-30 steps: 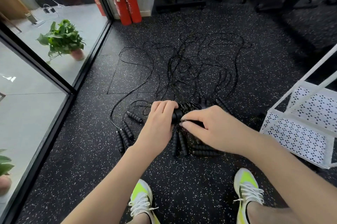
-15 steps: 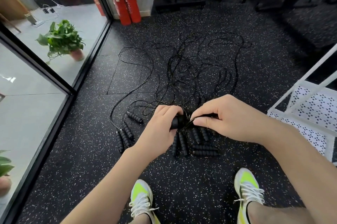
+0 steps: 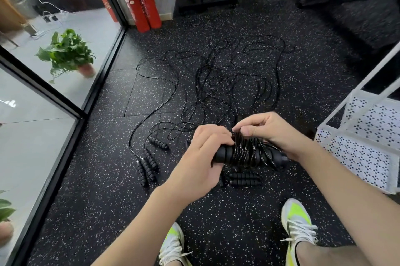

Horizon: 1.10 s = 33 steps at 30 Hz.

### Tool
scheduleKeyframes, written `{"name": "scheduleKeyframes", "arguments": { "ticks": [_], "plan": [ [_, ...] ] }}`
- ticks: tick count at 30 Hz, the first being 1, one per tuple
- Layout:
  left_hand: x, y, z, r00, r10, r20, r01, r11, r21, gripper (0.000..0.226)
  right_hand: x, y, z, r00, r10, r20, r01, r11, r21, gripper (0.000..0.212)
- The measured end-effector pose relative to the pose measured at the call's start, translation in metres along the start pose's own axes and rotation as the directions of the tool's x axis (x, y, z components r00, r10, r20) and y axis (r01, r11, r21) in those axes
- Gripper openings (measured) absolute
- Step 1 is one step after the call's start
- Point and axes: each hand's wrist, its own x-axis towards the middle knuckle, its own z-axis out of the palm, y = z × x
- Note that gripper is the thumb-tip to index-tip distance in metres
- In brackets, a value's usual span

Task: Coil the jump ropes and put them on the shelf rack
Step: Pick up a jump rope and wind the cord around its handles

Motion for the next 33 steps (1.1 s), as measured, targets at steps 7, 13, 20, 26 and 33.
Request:
{"name": "scheduleKeyframes", "arguments": {
  "ticks": [7, 13, 20, 26, 33],
  "plan": [
    [0.010, 0.006, 0.012, 0.974, -0.177, -0.142, 0.159, 0.978, -0.133, 0.065, 0.000, 0.041, 0.010, 0.968, 0.250, 0.015, -0.224, 0.834, 0.504, 0.010],
    [0.039, -0.017, 0.024, 0.870, -0.439, -0.226, 0.412, 0.898, -0.156, 0.080, 0.014, 0.048, 0.033, 0.994, 0.106, -0.035, -0.102, 0.990, 0.094, 0.019],
    [0.023, -0.030, 0.040, 0.847, -0.474, -0.240, 0.477, 0.878, -0.049, 0.072, -0.026, 0.041, 0.066, 0.993, 0.113, 0.027, -0.076, 0.812, -0.579, 0.013],
    [-0.008, -0.006, 0.030, 0.868, -0.491, -0.073, 0.489, 0.871, -0.041, 0.063, -0.062, 0.011, 0.073, 0.987, -0.146, 0.073, 0.120, 0.343, -0.932, 0.020],
    [-0.021, 0.023, -0.011, 0.864, -0.500, 0.062, 0.503, 0.861, -0.071, 0.065, -0.063, -0.028, 0.059, 0.813, -0.532, 0.237, 0.321, 0.071, -0.944, 0.029]
  ]
}}
